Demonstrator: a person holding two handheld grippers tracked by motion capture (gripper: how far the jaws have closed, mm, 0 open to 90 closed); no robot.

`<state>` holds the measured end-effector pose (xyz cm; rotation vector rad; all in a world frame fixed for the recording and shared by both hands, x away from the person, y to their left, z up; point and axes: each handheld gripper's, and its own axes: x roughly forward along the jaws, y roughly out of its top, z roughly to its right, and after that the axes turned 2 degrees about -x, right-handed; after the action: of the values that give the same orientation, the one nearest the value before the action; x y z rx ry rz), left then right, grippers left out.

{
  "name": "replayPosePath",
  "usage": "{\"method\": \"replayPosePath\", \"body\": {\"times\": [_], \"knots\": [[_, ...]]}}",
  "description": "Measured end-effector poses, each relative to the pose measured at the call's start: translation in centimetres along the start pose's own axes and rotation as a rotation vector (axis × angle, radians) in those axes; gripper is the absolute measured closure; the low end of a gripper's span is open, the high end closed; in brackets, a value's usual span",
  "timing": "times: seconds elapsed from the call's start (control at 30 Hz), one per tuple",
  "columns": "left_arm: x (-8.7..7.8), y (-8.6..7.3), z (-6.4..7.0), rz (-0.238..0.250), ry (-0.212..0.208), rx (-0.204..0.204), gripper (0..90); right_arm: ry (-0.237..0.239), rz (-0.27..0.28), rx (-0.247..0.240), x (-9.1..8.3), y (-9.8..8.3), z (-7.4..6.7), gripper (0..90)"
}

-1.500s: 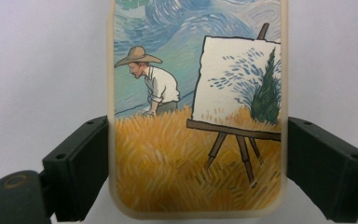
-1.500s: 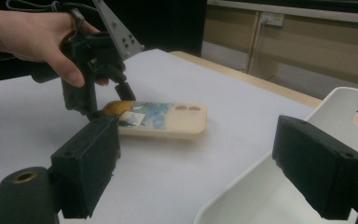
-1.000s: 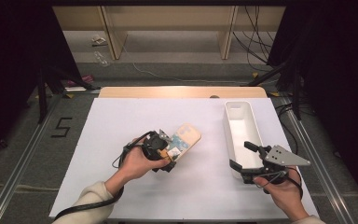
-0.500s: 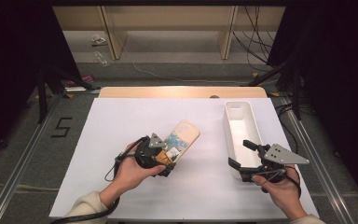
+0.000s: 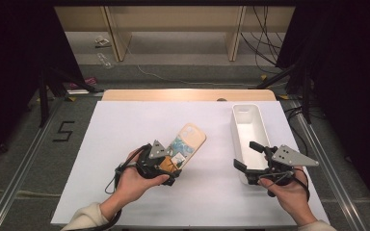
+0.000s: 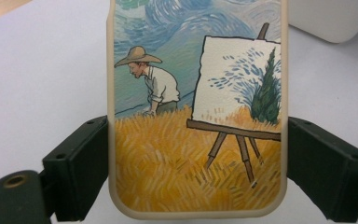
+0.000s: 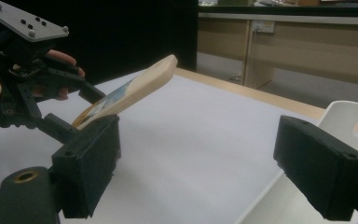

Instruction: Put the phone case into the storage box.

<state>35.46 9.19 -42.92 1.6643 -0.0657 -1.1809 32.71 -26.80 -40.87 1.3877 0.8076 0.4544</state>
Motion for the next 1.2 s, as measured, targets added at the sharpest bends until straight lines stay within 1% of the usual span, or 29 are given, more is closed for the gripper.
{"method": "replayPosePath", "body": {"times": [0.03,0.1,0.3,0.4,0.8,1.1,1.17,1.2], "knots": [[0.0,0.0,0.1,0.006,0.0,0.001,11.8,0.002,-0.001,0.002,0.1,0.1,-0.1,15.2],[-0.1,0.0,0.1,0.013,-0.004,0.008,11.8,-0.01,-0.01,0.003,0.2,0.2,-0.2,15.3],[-0.2,0.1,0.5,0.029,-0.001,0.02,11.8,0.001,-0.011,0.009,0.7,0.7,-0.6,15.2],[-0.3,0.1,0.7,0.032,0.0,0.027,11.8,0.003,-0.011,0.007,1.0,0.9,-0.8,15.2],[-0.4,0.2,1.1,0.043,-0.011,0.036,11.8,0.013,-0.012,0.005,2.3,1.6,-1.3,15.4],[-0.6,0.2,1.3,0.048,-0.008,0.042,11.8,0.009,-0.021,0.012,3.4,2.1,-1.4,15.4],[-0.7,0.0,1.5,0.048,-0.011,0.044,11.8,0.008,-0.021,0.013,3.6,2.2,-1.5,15.4],[-0.9,0.0,1.5,0.055,-0.011,0.047,11.8,0.013,-0.022,0.014,3.9,2.3,-1.5,15.4]]}}
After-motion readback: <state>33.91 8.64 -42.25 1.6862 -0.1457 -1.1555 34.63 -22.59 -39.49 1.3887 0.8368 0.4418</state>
